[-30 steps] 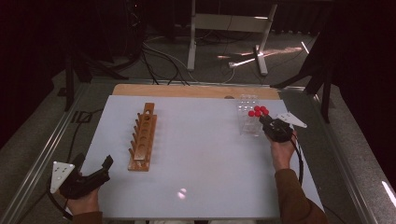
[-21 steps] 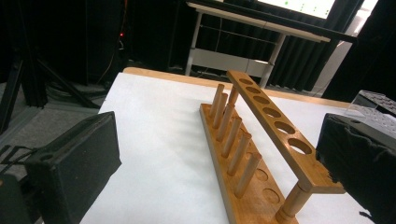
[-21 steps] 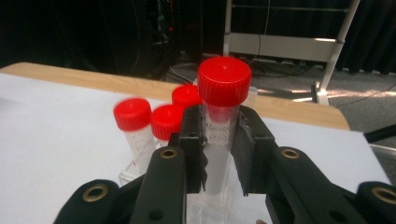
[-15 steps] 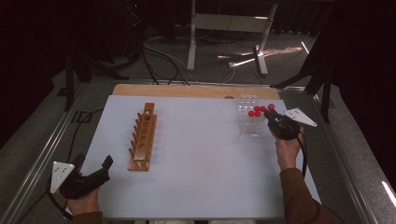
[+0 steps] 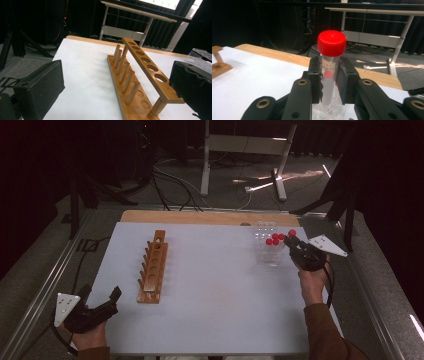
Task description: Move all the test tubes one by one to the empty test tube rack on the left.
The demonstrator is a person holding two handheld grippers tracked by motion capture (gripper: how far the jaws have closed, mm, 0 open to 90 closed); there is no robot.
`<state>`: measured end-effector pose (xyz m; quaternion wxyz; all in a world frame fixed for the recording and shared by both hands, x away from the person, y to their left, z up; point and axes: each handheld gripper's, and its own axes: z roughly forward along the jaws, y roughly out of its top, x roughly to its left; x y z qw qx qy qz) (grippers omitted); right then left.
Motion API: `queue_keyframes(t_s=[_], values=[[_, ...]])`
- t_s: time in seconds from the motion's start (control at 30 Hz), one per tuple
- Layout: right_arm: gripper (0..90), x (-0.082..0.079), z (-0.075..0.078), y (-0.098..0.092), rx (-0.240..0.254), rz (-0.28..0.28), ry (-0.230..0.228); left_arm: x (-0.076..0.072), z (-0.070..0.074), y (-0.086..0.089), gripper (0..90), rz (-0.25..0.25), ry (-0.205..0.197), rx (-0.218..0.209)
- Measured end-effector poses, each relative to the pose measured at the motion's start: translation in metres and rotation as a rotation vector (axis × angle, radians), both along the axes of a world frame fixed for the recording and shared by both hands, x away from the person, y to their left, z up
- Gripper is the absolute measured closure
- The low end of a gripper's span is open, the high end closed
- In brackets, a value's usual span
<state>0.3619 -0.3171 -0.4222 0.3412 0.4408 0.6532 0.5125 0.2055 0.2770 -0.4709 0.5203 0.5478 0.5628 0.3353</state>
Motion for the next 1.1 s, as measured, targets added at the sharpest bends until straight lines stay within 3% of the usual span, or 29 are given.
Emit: queue_keyframes(t_s=[0.2, 0.7, 0.87, 0.97, 1.1], values=[[74.3, -0.017, 0.0, 0.005, 0.021, 0.05, 0.005, 0.001, 0.002, -0.005, 0.6, -0.01, 0.0, 0.024], [74.3, -0.036, -0.008, 0.021, 0.04, 0.154, 0.027, 0.002, 0.009, -0.022, 0.6, -0.094, 0.006, 0.071], [74.3, -0.04, -0.007, 0.028, 0.067, 0.189, 0.029, 0.002, 0.017, -0.033, 0.6, -0.138, 0.01, 0.087], [74.3, -0.043, -0.008, 0.037, 0.069, 0.218, 0.039, 0.003, 0.024, -0.043, 0.6, -0.183, 0.002, 0.085], [74.3, -0.048, -0.007, 0.048, 0.061, 0.253, 0.045, 0.008, 0.034, -0.061, 0.6, -0.256, -0.002, 0.113]])
